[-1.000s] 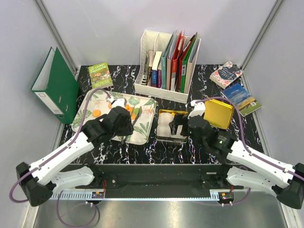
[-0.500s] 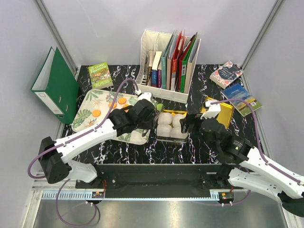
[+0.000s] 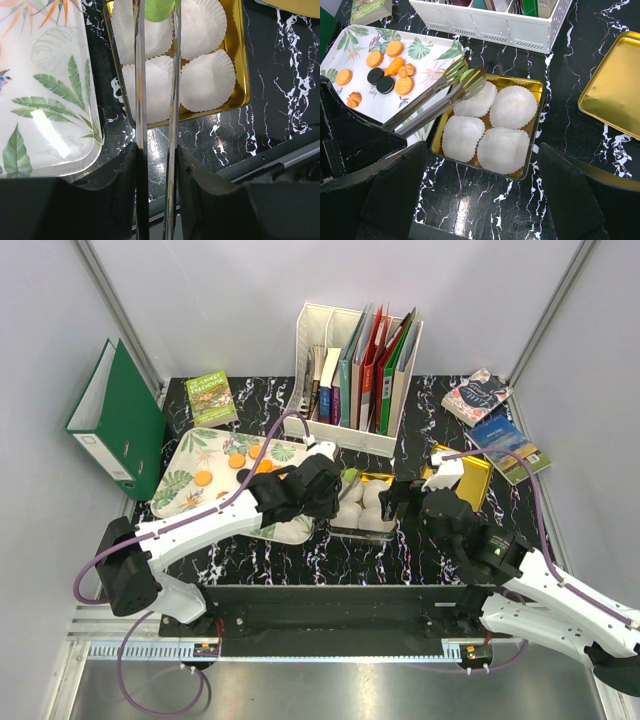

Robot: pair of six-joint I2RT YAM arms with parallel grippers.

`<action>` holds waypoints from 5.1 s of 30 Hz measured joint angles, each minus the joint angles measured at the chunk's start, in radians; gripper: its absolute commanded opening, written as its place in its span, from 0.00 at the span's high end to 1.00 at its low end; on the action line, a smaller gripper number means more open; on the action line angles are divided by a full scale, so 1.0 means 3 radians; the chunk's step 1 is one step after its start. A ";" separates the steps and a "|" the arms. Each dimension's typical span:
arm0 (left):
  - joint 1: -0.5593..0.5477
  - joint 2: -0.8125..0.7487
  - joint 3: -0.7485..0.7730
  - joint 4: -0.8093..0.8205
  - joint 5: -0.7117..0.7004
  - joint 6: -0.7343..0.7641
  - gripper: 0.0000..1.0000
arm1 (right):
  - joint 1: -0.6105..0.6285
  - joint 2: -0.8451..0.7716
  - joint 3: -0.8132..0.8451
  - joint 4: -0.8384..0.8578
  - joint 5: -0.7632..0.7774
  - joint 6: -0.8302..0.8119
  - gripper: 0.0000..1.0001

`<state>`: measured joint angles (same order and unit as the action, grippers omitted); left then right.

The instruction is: Pack the cookies

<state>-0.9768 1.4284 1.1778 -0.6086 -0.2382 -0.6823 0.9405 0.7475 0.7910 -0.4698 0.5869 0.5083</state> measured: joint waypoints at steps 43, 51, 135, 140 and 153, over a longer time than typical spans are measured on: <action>-0.0046 -0.0296 -0.0270 0.0015 -0.0086 -0.0111 0.54 | 0.0000 0.0070 -0.0001 -0.0003 0.0000 0.0009 0.00; 0.0051 -0.0983 -0.0421 -0.0192 -0.0529 -0.0112 0.62 | 0.0000 0.0071 -0.0001 -0.0003 0.0000 0.0011 0.00; 0.0851 -0.1164 -0.0945 -0.0352 -0.0215 -0.0058 0.50 | 0.0000 0.0151 -0.0113 0.0001 -0.0003 0.0027 0.00; 0.0852 -0.1116 -0.0968 -0.0331 -0.0224 -0.0055 0.50 | 0.0001 0.0153 -0.0113 0.0001 -0.0003 0.0027 0.00; 0.0895 -0.0765 -0.1001 -0.0219 -0.0280 -0.0020 0.50 | 0.0000 0.0179 -0.0113 0.0003 -0.0001 0.0024 0.00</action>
<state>-0.7082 1.1988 0.8776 -0.6743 -0.3222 -0.6884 0.9405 0.8013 0.7570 -0.4690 0.5865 0.5156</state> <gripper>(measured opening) 0.503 0.994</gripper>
